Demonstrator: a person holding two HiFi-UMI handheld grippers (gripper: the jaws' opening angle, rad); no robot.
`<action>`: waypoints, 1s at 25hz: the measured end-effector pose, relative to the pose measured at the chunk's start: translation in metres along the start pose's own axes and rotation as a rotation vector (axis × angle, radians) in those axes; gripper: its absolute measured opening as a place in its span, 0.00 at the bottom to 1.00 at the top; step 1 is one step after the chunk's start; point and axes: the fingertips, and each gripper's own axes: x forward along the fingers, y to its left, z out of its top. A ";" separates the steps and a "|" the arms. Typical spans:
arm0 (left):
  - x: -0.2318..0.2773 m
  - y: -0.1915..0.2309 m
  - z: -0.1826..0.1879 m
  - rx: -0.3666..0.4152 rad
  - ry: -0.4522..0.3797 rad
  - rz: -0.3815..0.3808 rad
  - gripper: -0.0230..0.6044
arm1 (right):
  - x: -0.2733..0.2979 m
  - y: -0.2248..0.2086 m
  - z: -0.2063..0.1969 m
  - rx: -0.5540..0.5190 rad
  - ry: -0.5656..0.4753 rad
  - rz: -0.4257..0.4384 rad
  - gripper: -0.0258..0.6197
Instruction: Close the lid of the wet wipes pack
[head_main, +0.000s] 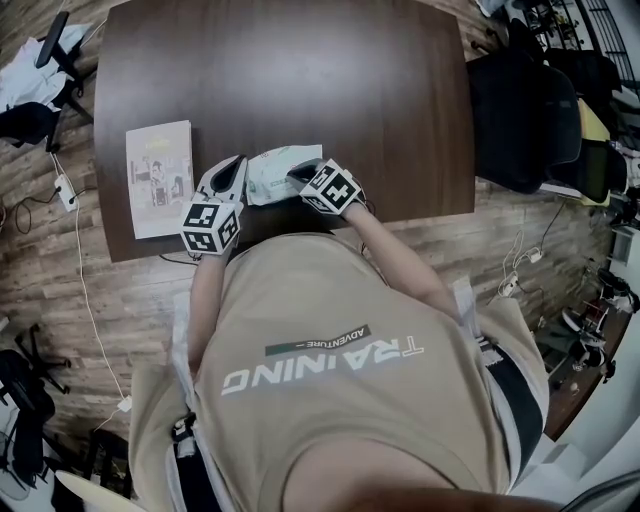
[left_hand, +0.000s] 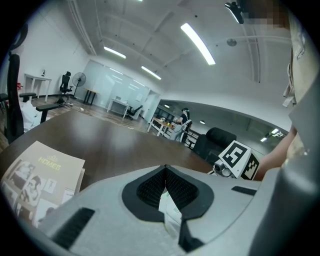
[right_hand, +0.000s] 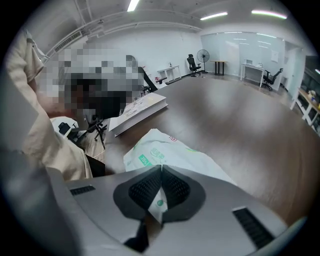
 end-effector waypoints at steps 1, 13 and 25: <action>0.001 -0.001 0.001 0.001 -0.001 -0.003 0.04 | 0.000 0.000 0.000 0.014 -0.011 0.004 0.06; -0.007 -0.010 0.022 0.058 -0.025 0.003 0.04 | -0.046 -0.019 0.021 0.089 -0.216 -0.012 0.06; -0.011 -0.015 0.116 0.036 -0.161 -0.037 0.04 | -0.141 -0.033 0.111 0.005 -0.531 -0.132 0.06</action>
